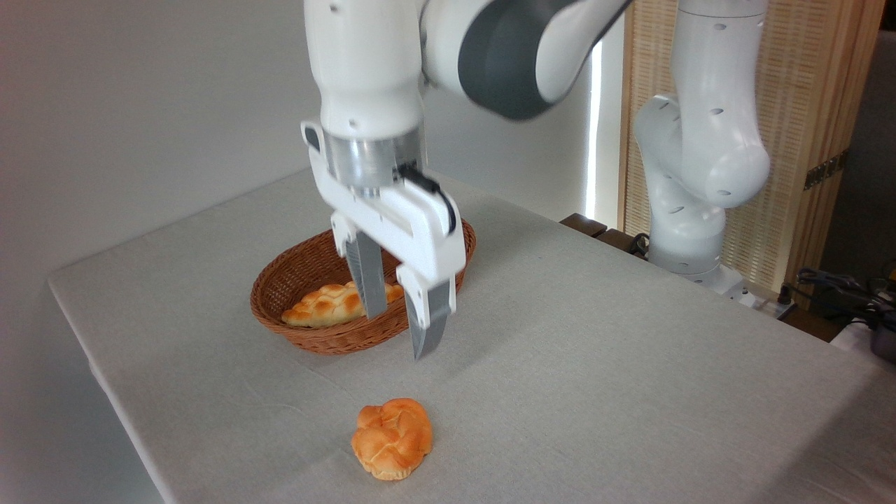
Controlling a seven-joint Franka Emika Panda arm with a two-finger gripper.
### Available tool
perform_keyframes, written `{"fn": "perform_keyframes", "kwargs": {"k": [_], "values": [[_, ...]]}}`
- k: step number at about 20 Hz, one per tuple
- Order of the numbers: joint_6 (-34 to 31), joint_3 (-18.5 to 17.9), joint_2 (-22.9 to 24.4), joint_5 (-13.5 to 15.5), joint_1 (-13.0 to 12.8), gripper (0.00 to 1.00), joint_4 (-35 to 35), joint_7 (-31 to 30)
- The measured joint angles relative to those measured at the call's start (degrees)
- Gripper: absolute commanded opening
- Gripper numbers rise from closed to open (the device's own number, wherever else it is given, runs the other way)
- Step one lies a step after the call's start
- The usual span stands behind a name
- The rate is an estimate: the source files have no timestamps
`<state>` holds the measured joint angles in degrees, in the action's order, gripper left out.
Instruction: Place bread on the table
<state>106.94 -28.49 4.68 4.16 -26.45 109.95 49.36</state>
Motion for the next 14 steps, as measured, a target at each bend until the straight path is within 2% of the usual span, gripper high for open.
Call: {"fn": "perform_keyframes", "kwargs": {"k": [1,5,6,10,14], "values": [[-2.17,1.11,0.49,0.00,0.76,1.00,-1.21,-0.05],[-8.12,11.59,2.59,0.00,9.19,1.00,-4.84,-2.77],[-9.81,13.25,2.82,0.00,10.25,1.00,-6.11,-4.41],[-17.07,15.03,2.92,0.00,11.43,1.00,-11.84,-7.14],[-18.06,19.41,2.26,-0.12,16.14,1.00,-13.59,-7.16]]}}
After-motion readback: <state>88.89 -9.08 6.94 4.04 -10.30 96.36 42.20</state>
